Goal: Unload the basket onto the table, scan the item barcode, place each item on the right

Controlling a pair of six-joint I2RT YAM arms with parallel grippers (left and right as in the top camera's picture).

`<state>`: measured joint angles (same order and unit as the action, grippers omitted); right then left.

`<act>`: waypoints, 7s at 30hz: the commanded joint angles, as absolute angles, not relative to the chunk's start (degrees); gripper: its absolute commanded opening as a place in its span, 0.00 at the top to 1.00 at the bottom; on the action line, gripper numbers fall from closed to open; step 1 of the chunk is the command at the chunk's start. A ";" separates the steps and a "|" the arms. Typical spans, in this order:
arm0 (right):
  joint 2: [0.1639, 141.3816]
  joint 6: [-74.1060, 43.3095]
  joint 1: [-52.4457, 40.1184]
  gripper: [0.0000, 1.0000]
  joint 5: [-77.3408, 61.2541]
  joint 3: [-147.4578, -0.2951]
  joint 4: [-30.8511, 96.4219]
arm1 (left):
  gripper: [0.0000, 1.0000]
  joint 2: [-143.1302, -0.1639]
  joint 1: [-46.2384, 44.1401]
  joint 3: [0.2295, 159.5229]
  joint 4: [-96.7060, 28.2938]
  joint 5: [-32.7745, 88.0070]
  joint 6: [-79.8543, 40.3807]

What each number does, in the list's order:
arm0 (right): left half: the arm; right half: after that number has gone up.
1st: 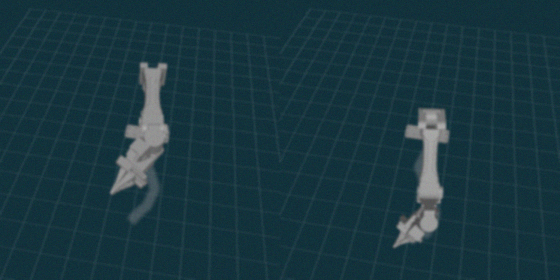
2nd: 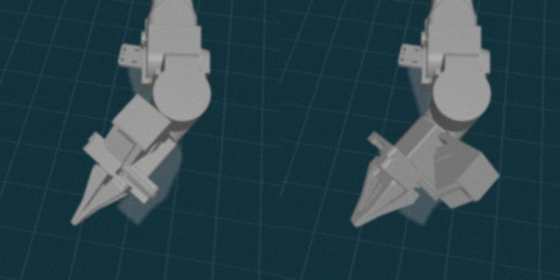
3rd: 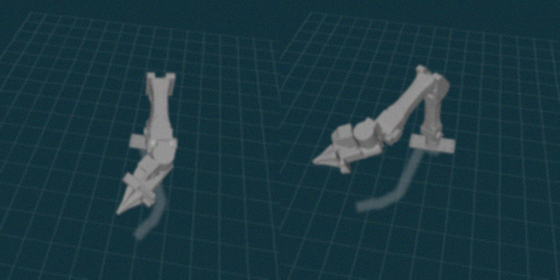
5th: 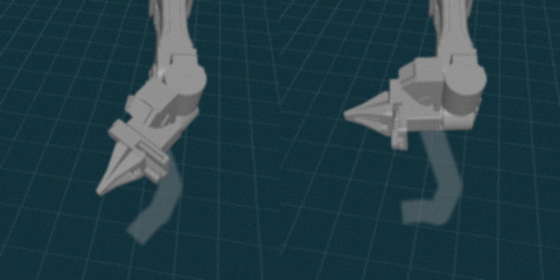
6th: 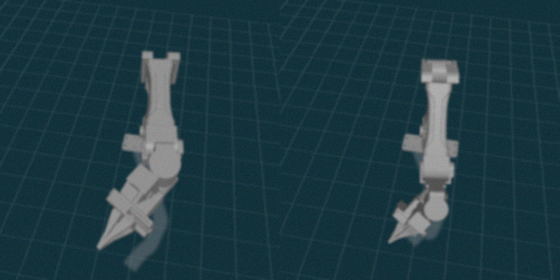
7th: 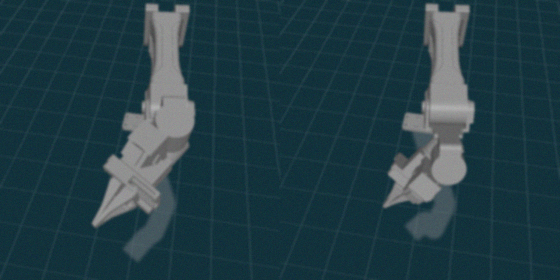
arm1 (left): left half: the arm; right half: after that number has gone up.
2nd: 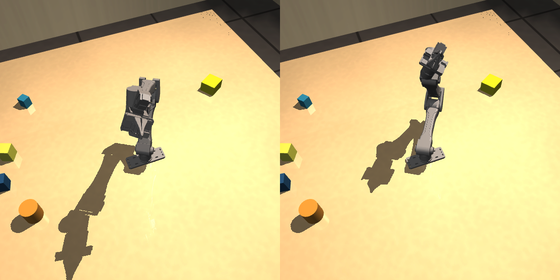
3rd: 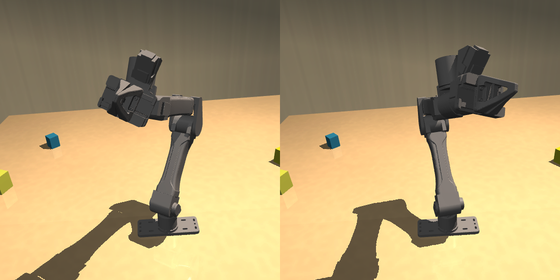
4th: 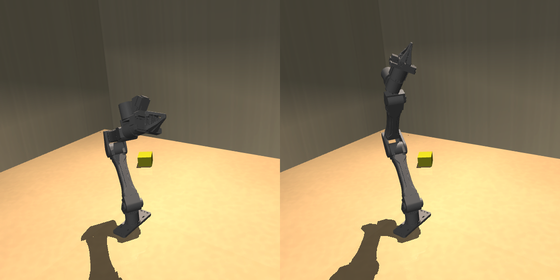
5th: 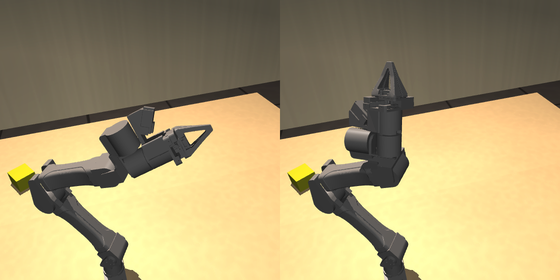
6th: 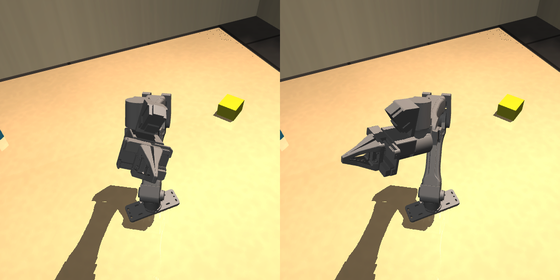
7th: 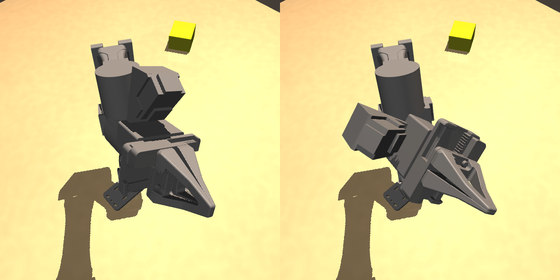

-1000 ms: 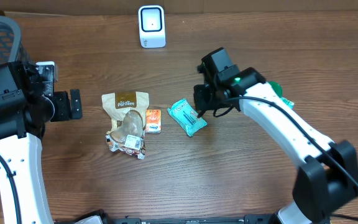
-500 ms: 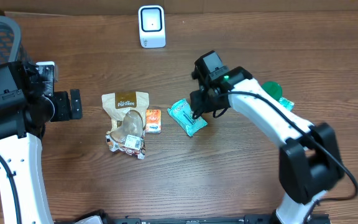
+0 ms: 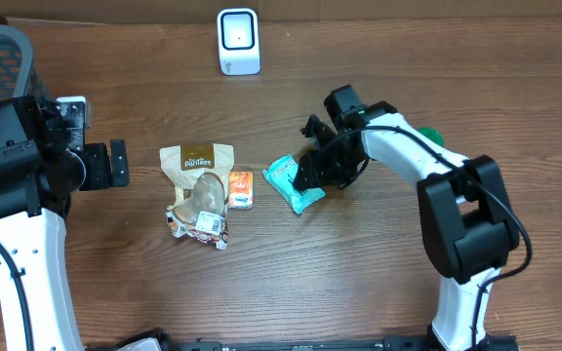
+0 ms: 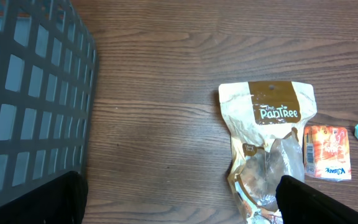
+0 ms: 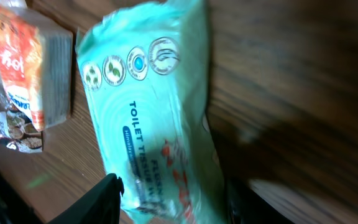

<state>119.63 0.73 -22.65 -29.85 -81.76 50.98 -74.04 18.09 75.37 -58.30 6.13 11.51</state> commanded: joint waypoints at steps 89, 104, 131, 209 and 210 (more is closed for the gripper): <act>120.09 -13.96 -16.97 0.66 -13.45 -95.15 54.70 | 0.00 -73.93 18.06 76.01 -58.28 5.93 10.66; 123.59 -3.75 -20.53 0.77 -2.28 -93.27 45.50 | 0.01 -73.93 18.06 76.01 -58.28 5.93 10.66; 123.85 -12.21 -21.50 0.96 8.97 -93.76 46.28 | 0.00 -73.93 18.06 76.01 -58.28 5.93 10.66; 104.62 -14.46 -14.06 0.54 -25.85 -80.53 60.03 | 0.00 -73.93 18.06 76.01 -58.28 5.93 10.66; 104.62 -16.34 -14.06 0.54 -25.85 -78.63 57.65 | 0.01 -73.93 18.06 76.01 -58.28 5.93 10.66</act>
<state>104.62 -9.69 -14.02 -24.51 -82.52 60.93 -74.04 18.09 75.37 -58.30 6.13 11.51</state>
